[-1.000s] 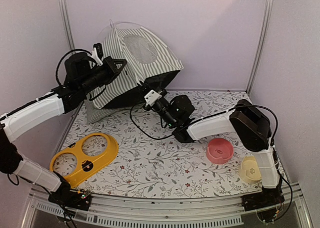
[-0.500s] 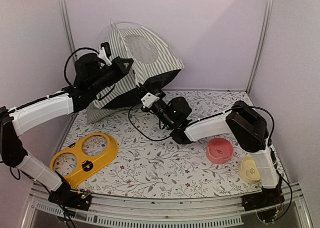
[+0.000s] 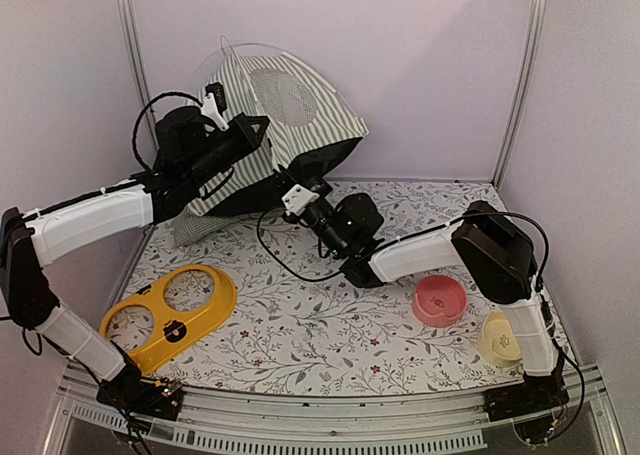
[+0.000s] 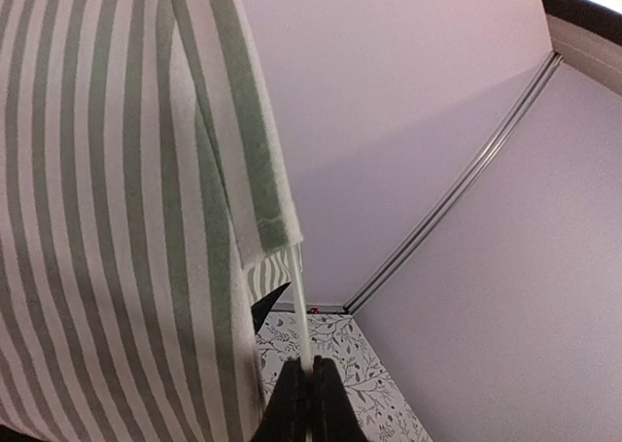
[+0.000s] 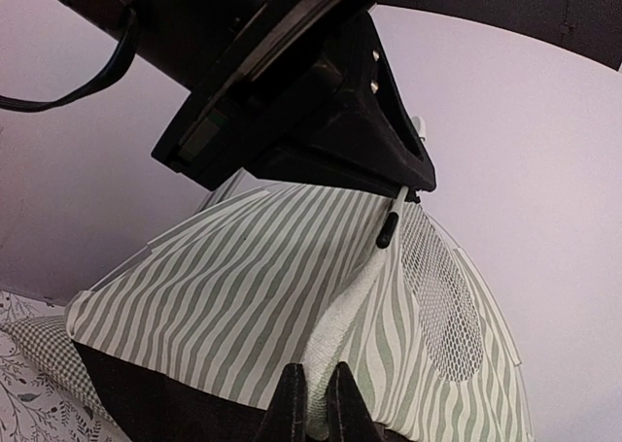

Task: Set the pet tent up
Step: Insert the tent pole into the pole socket of the pet tent.

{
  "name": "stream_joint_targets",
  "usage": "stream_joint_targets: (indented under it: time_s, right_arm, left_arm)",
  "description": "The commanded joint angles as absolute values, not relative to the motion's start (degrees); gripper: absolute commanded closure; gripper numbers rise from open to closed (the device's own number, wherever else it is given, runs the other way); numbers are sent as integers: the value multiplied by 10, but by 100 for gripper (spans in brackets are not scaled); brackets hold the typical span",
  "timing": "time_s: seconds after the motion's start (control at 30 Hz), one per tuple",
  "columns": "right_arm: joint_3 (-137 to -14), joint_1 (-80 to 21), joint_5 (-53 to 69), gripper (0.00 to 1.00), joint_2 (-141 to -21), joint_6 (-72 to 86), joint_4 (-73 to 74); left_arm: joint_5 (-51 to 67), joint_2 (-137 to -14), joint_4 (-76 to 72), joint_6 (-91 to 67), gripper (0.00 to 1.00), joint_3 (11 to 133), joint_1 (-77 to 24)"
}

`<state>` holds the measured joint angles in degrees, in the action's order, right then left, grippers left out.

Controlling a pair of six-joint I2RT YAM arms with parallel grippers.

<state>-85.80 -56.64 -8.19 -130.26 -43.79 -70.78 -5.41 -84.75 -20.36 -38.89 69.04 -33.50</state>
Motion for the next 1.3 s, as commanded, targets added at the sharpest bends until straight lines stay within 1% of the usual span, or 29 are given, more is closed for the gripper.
stream_joint_targets:
  time_s: [0.0, 1.27]
  right_arm:
    - [-820, -597, -54, 100, -1335, -442, -644]
    - [-822, -592, -64, 100, -1318, -438, -647]
  left_arm:
    - [-159, -835, -395, -344, 100, 760, -304]
    - [-143, -841, -384, -341, 100, 736, -293]
